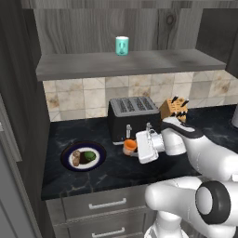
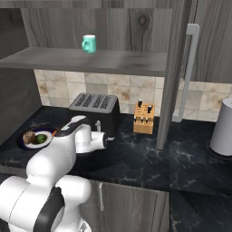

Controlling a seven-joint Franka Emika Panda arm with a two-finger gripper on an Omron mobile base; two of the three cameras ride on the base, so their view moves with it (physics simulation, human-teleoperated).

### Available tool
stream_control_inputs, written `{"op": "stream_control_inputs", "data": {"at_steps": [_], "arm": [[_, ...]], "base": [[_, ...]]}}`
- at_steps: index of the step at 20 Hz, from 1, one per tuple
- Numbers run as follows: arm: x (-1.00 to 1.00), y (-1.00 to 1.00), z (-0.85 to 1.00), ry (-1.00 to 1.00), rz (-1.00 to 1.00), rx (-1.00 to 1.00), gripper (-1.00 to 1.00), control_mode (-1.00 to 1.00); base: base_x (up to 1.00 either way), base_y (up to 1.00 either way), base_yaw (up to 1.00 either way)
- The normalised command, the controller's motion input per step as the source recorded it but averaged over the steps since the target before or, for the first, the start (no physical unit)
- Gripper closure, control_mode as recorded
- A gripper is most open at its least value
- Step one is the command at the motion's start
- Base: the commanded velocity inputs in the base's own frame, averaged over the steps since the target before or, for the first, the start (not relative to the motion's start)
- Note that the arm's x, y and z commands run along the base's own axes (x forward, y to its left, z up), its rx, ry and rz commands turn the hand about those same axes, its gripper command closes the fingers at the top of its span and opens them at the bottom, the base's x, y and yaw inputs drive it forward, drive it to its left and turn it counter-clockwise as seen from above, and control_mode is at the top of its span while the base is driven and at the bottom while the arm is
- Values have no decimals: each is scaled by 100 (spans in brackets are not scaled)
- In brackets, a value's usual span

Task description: Pick the avocado and bread from the counter and place them on the plate. Then pick the jam from the cabinet and place it next to the plate. Lastly close the cabinet door.

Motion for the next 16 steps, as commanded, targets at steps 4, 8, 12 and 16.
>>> {"op": "stream_control_inputs", "data": {"at_steps": [4, 8, 12, 16], "arm": [[0, 10, -37, 0, 0, 0, 100, -100], [0, 11, -37, 0, 0, 0, 100, -100], [0, 13, -33, 0, 0, 0, 100, -100], [0, 16, -29, 0, 0, 0, 100, -100]], "base": [[0, 0, 0], [0, 0, 0], [0, 0, 0], [0, 0, 0]]}}
